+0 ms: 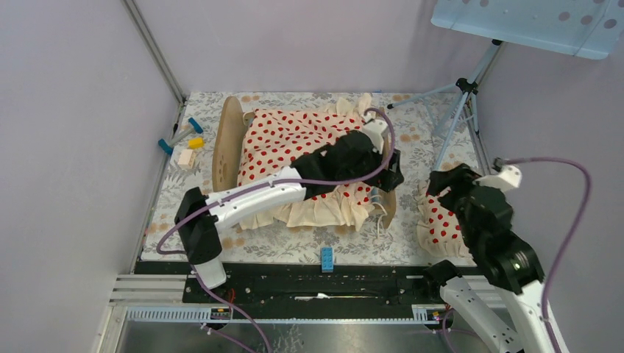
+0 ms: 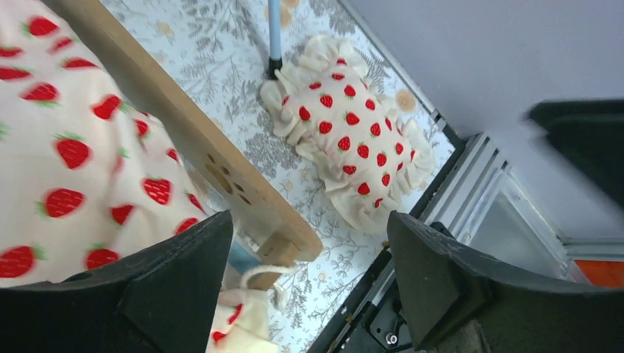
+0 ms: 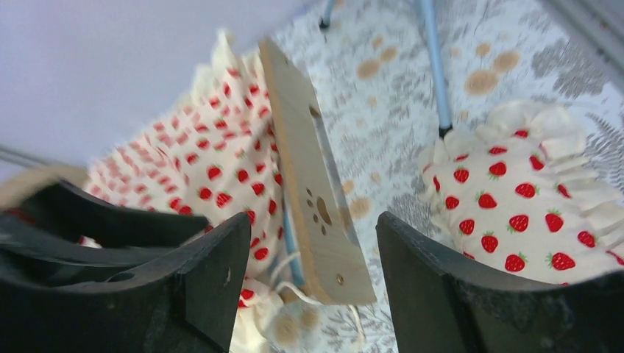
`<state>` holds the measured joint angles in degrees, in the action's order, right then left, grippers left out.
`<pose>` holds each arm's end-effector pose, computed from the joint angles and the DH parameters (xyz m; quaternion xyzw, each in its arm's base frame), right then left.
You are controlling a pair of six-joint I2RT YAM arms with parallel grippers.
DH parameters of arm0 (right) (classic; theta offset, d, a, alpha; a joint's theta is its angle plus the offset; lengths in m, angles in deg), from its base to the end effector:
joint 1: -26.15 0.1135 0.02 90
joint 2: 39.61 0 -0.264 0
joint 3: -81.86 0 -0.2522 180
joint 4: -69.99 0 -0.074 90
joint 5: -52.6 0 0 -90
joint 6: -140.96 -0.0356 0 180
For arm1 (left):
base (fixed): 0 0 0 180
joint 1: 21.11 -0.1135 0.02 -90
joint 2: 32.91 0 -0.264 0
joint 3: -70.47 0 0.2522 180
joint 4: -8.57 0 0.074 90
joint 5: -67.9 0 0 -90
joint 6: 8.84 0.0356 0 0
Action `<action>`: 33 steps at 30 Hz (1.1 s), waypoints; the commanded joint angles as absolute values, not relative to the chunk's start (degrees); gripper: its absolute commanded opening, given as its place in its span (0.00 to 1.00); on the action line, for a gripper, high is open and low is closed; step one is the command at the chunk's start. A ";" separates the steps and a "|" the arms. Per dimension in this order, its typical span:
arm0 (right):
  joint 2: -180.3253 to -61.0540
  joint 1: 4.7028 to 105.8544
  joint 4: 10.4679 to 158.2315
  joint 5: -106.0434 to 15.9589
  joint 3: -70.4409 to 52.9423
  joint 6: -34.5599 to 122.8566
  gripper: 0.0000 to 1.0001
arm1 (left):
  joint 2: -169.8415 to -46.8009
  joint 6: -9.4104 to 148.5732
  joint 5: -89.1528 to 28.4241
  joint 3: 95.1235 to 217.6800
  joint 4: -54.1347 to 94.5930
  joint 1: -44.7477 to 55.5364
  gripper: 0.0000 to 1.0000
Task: Set up the pet bed
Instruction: Cross the ropes on the bed frame.
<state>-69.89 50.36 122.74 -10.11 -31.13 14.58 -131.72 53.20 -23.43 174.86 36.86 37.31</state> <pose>0.0940 0.0244 0.3683 0.2234 0.7568 0.1323 0.5999 0.2153 -0.3519 0.3566 0.2249 0.8015 -0.3862 0.3973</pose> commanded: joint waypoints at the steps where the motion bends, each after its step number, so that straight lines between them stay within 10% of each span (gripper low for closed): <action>1: -67.35 50.04 127.85 -3.01 -25.56 13.36 0.70 | -135.22 50.24 -9.31 179.53 43.04 40.56 0.82; 22: -65.79 50.06 126.95 -6.14 -28.19 15.21 0.71 | -132.00 42.50 6.27 173.45 52.88 47.44 0.57; 33: -75.95 50.06 115.72 -47.28 -38.05 27.93 0.55 | -121.38 41.91 8.03 167.98 49.37 47.40 0.64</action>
<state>-71.99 50.36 121.75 -27.58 -34.01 22.30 -128.83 42.51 5.19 169.59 53.53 48.17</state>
